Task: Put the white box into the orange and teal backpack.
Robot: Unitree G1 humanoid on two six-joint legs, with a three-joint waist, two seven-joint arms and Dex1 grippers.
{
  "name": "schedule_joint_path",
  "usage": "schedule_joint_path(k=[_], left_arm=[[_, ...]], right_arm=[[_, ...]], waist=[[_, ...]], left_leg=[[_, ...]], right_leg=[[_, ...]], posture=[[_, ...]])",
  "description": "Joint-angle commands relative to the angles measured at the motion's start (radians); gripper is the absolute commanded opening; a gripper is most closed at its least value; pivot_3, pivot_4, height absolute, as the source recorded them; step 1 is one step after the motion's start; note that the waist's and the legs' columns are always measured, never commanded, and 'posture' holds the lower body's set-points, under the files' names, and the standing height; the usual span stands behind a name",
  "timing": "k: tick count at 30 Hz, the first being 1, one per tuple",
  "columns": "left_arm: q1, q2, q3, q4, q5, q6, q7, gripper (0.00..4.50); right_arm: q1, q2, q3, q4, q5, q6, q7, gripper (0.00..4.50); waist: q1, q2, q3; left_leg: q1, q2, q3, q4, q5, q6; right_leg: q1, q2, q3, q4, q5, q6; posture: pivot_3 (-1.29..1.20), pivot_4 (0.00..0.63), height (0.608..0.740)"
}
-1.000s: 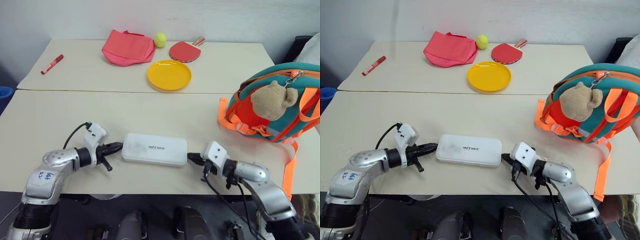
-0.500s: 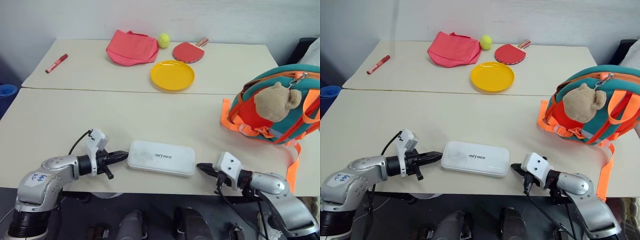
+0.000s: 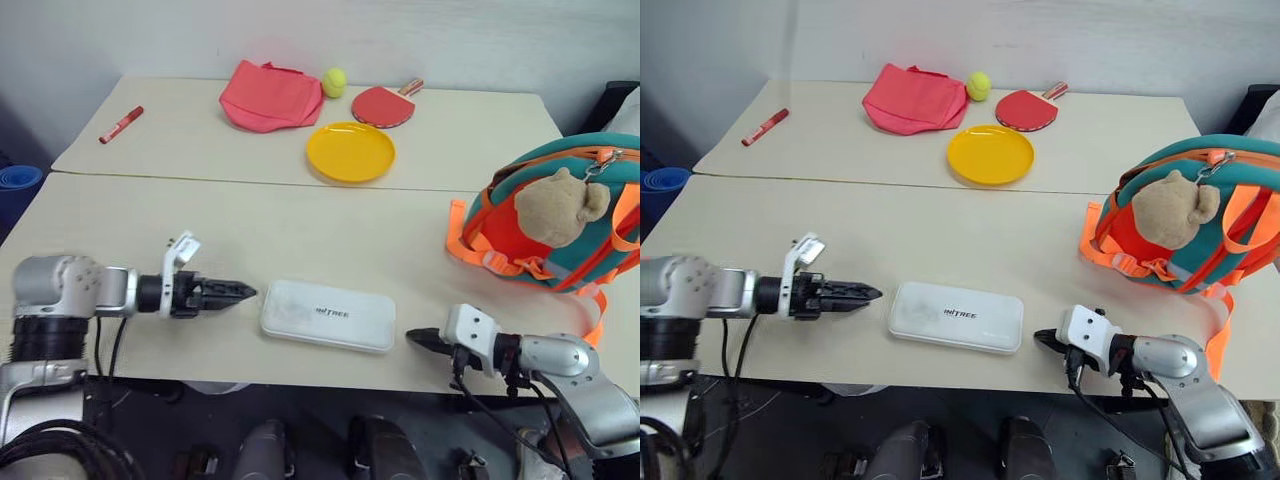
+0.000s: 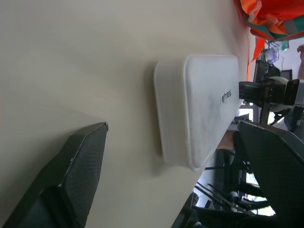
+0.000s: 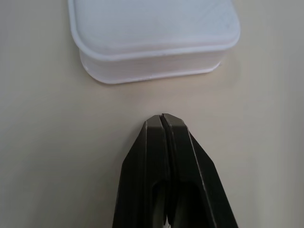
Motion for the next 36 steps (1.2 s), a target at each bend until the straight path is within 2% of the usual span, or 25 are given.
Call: schedule_joint_path(k=[1, 5, 14, 17, 20, 23, 25, 26, 30, 32, 34, 36], left_arm=[[0.012, -0.049, -0.078, 0.007, 0.002, 0.011, 0.006, 4.45], [0.017, -0.075, -0.136, 0.024, -0.013, 0.011, 0.014, 4.45], [-0.050, -0.170, -0.075, 0.092, -0.078, 0.011, 0.027, 4.45], [-0.048, -0.174, -0.067, 0.022, -0.085, 0.003, 0.021, 3.85], [-0.040, -0.140, -0.090, -0.048, -0.190, 0.011, 0.012, 2.91], [-0.020, -0.132, -0.069, -0.083, -0.227, 0.011, 0.035, 1.95], [0.002, -0.148, -0.010, -0.116, -0.218, 0.007, 0.046, 1.36], [0.024, -0.151, 0.017, -0.148, -0.220, -0.031, 0.035, 1.29], [0.114, -0.133, 0.035, -0.276, -0.182, -0.239, -0.046, 1.29], [0.173, -0.065, -0.065, -0.339, -0.073, -0.395, -0.120, 1.29], [0.248, -0.072, -0.087, -0.372, 0.017, -0.655, -0.234, 1.29], [0.289, -0.105, -0.067, -0.377, 0.036, -0.801, -0.300, 1.29]], right_arm=[[-0.049, 0.031, 0.051, 0.012, 0.003, 0.004, 0.014, 0.00], [-0.123, 0.066, 0.078, 0.075, -0.005, -0.006, 0.011, 0.00], [-0.186, 0.117, 0.082, 0.141, 0.019, -0.004, 0.017, 0.00], [-0.161, 0.125, 0.058, 0.118, 0.046, 0.003, 0.013, 0.00], [-0.096, 0.146, -0.003, 0.065, 0.113, 0.039, -0.021, 0.00], [-0.008, 0.148, -0.076, 0.004, 0.180, 0.062, -0.032, 0.00], [0.102, 0.149, -0.171, -0.057, 0.244, 0.071, -0.046, 0.38], [0.178, 0.148, -0.233, -0.088, 0.263, 0.061, -0.050, 0.61], [0.401, 0.178, -0.446, -0.151, 0.302, 0.029, -0.099, 1.94], [0.492, 0.218, -0.596, -0.155, 0.345, 0.022, -0.138, 2.67], [0.531, 0.234, -0.732, -0.128, 0.374, 0.005, -0.168, 3.35], [0.539, 0.228, -0.821, -0.096, 0.395, -0.003, -0.180, 4.02]], waist=[[-0.001, 0.000, 0.000], [-0.001, 0.000, 0.000], [0.010, 0.000, -0.001], [0.004, 0.000, -0.001], [0.002, -0.001, -0.001], [0.001, -0.001, -0.001], [0.003, -0.001, 0.000], [0.004, -0.001, 0.000], [0.004, -0.001, 0.000], [0.004, -0.001, 0.000], [0.001, 0.003, -0.003], [0.001, 0.005, -0.004]], left_leg=[[0.000, 0.000, 0.000, 0.000, 0.000, 0.000], [0.001, 0.000, 0.000, 0.000, 0.001, 0.000], [0.001, -0.002, -0.001, 0.002, 0.001, 0.002], [0.000, -0.002, -0.001, 0.002, 0.001, 0.002], [-0.002, -0.001, -0.001, 0.002, 0.001, 0.001], [-0.002, -0.001, -0.001, 0.002, 0.001, 0.001], [-0.002, -0.001, -0.001, 0.002, 0.001, 0.001], [-0.002, -0.001, -0.001, 0.002, 0.001, 0.001], [-0.002, -0.001, -0.002, 0.001, 0.001, 0.001], [-0.001, -0.001, -0.001, 0.000, 0.001, 0.000], [0.000, -0.001, -0.001, -0.002, -0.003, -0.006], [0.001, -0.001, 0.002, -0.003, -0.003, -0.006]], right_leg=[[0.000, 0.000, 0.000, 0.000, 0.000, 0.000], [0.000, 0.000, 0.001, 0.001, 0.000, 0.000], [0.003, -0.003, -0.001, 0.000, 0.000, 0.001], [0.002, -0.002, -0.001, 0.000, 0.000, 0.001], [0.000, -0.001, -0.001, 0.000, 0.000, 0.001], [0.000, -0.002, 0.000, 0.000, 0.000, 0.001], [0.000, -0.002, 0.000, 0.000, 0.000, 0.001], [0.000, -0.002, 0.000, 0.000, 0.000, 0.001], [0.000, -0.002, 0.000, -0.001, 0.000, 0.001], [0.001, -0.002, 0.000, -0.001, 0.000, 0.001], [0.001, -0.002, 0.001, -0.002, 0.000, 0.001], [0.000, -0.002, 0.003, -0.003, 0.000, 0.000]], posture=[[0.00, 0.150, 0.740], [0.00, 0.150, 0.740], [0.00, 0.150, 0.740], [0.00, 0.150, 0.740], [0.00, 0.150, 0.740], [0.00, 0.150, 0.740], [0.00, 0.150, 0.740], [0.00, 0.150, 0.740], [0.00, 0.150, 0.740], [0.00, 0.150, 0.740], [0.00, 0.150, 0.740], [0.00, 0.150, 0.740]])
